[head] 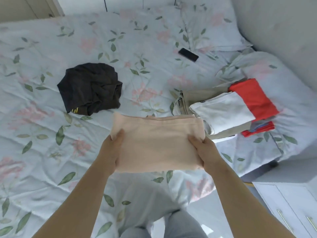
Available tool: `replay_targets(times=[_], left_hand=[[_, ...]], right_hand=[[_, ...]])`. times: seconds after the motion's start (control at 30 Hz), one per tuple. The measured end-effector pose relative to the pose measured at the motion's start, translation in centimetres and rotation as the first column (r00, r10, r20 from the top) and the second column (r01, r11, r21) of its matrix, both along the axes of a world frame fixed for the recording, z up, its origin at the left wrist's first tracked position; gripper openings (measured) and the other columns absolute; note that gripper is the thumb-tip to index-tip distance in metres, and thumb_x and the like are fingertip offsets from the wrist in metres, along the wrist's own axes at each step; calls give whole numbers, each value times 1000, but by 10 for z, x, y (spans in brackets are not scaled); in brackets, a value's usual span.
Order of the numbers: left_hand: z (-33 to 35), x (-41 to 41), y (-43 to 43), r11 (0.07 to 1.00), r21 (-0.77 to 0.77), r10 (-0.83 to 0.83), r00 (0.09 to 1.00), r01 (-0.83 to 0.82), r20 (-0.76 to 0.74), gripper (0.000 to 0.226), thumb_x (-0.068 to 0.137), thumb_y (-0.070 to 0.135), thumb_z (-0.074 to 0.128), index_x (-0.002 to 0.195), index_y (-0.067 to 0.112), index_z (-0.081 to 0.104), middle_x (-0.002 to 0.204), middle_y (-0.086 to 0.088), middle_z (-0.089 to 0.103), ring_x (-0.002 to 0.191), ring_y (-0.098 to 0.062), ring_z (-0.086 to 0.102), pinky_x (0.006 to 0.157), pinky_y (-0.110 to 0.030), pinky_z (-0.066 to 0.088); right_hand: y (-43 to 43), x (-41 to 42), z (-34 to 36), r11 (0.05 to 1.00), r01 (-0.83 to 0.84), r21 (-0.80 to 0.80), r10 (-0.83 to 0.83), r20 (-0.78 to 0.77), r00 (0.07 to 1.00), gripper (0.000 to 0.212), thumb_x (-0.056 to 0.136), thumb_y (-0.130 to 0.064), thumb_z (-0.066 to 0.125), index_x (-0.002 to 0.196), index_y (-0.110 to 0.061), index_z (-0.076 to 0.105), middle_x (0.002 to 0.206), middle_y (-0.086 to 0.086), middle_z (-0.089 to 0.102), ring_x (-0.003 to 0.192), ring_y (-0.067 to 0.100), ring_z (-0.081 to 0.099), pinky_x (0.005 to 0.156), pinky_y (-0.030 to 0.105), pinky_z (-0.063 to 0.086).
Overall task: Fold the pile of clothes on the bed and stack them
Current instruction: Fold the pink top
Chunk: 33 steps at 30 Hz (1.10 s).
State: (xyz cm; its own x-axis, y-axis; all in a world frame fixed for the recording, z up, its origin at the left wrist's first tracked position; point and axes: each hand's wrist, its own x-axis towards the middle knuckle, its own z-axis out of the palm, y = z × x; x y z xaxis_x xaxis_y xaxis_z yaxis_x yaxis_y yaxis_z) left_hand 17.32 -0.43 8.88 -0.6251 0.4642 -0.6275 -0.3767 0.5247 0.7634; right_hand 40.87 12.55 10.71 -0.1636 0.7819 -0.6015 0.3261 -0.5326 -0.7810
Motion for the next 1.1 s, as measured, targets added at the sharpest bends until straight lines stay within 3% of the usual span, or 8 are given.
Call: replay_targets(times=[0.13, 0.3, 0.6, 0.7, 0.77, 0.87, 0.97, 1.1], left_hand=[[16, 35, 54, 996, 7, -85, 996, 85, -16, 45, 90, 51, 51, 117, 15, 54, 106, -8, 62, 94, -30, 60, 83, -43, 50], [19, 95, 130, 992, 63, -109, 993, 112, -53, 36, 91, 46, 53, 109, 15, 56, 96, -4, 63, 83, -23, 61, 68, -33, 50], [5, 193, 263, 990, 92, 108, 992, -102, -59, 27, 92, 43, 53, 104, 18, 53, 90, 5, 60, 80, -16, 58, 67, -32, 45], [-3, 212, 287, 982, -164, 60, 975, -96, -214, 33, 93, 40, 50, 113, 14, 45, 103, -5, 60, 84, -21, 56, 70, -34, 45], [-12, 226, 292, 862, -507, -218, 888, -19, -405, 51, 91, 34, 51, 132, 14, 30, 128, -8, 48, 111, -29, 48, 88, -38, 39], [-27, 247, 301, 789, -600, -539, 618, 132, -572, 72, 93, 38, 46, 149, 23, 3, 157, -3, 9, 143, -25, 13, 111, -40, 19], [-46, 259, 309, 633, -671, -771, 400, 387, -496, 65, 98, 48, 29, 150, 30, -5, 159, 3, -5, 146, -22, -4, 117, -43, 4], [-80, 269, 302, 466, -770, -883, 288, 436, -372, 61, 97, 53, 18, 149, 34, -10, 158, 4, -14, 145, -23, -16, 115, -51, -8]], right_hand=[[34, 44, 16, 996, 67, 58, -67, -1, 998, 8, 88, -28, 65, 89, -20, 66, 87, 0, 71, 81, 20, 65, 74, 33, 53], [99, 103, 17, 988, 91, 126, -96, 34, 995, 6, 89, -26, 63, 86, -21, 64, 86, 0, 68, 79, 18, 62, 72, 31, 51], [264, 166, 9, 965, -63, 254, 18, 174, 985, 12, 88, -25, 64, 84, -14, 59, 83, 4, 62, 76, 23, 56, 72, 34, 45], [299, 172, 0, 943, -198, 266, 97, 351, 932, 21, 88, -22, 60, 106, -11, 57, 94, 6, 58, 89, 28, 53, 76, 34, 40], [307, 174, -11, 908, -385, 165, 221, 593, 774, 52, 86, -26, 60, 134, -17, 42, 116, 9, 55, 109, 32, 49, 89, 39, 39], [300, 168, -29, 754, -648, 106, 357, 762, 541, 68, 88, -35, 57, 146, -30, 22, 148, 4, 31, 131, 32, 31, 103, 43, 30], [293, 161, -52, 561, -824, 73, 478, 784, 395, 58, 97, -33, 43, 149, -32, 17, 156, 3, 14, 139, 26, 23, 108, 38, 30], [280, 161, -85, 461, -887, 12, 581, 751, 312, 54, 102, -28, 30, 151, -33, 8, 157, 4, 8, 144, 21, 15, 113, 34, 23]])
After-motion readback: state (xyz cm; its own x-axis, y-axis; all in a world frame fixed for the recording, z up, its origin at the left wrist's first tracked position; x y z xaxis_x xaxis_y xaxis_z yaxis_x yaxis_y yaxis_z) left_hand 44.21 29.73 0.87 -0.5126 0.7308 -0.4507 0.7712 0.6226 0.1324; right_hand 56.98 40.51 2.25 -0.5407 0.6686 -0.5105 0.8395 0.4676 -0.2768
